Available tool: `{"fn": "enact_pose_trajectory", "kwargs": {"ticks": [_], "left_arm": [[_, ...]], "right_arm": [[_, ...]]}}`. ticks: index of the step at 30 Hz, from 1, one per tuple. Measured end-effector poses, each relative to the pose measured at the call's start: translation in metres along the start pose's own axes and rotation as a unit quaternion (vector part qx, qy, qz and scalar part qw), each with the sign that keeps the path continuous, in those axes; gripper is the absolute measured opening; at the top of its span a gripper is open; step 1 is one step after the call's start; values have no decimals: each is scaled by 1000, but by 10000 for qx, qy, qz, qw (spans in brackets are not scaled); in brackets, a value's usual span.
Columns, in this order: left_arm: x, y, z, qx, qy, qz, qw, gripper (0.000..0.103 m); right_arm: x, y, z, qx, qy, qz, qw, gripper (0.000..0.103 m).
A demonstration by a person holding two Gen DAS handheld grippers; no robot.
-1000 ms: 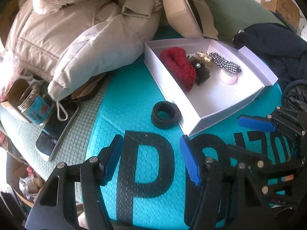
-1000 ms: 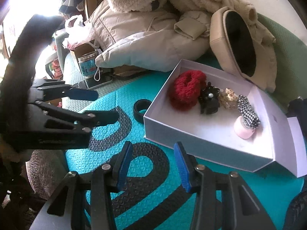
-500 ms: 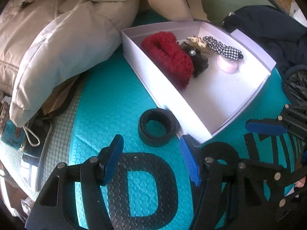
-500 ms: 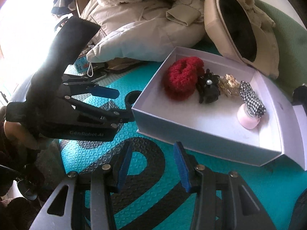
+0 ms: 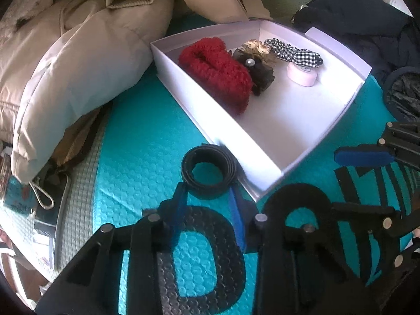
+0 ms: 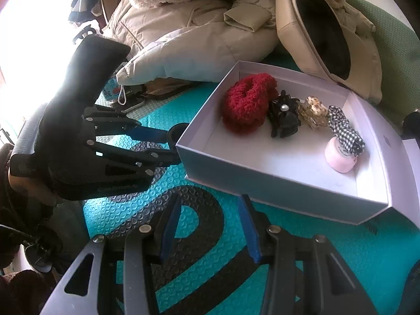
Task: Organize objects
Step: 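Move the left tool toward the black rubber ring on the mat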
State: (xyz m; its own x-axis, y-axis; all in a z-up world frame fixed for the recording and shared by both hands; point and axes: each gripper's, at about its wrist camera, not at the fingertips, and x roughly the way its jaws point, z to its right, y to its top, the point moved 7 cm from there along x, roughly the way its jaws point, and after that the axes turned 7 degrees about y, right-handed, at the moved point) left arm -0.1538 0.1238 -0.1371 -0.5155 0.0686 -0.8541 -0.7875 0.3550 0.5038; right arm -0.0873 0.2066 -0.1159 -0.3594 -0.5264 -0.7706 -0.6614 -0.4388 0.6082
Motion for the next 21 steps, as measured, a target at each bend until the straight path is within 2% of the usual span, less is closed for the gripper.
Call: {"fn": "enact_pose_trajectory", "kwargs": {"ticks": [5,8,13,21], "left_arm": [[-5,-9,3,107,132,-23,9999,27],[-5,-6,-1,0,199,-58,9998,31],[-5,1,-6,-22,216,62,9997,58],[8,14,-6,229,204,55,9995,59]], "right_arm": [[-6,-3,-4,-35,53,51,10000,45],[-9,-7,-5,-20,63,57,10000,45],[-12,-10,-4,23,55,58,10000,45],[-8,-9,7,173,53,53,9998,45]]}}
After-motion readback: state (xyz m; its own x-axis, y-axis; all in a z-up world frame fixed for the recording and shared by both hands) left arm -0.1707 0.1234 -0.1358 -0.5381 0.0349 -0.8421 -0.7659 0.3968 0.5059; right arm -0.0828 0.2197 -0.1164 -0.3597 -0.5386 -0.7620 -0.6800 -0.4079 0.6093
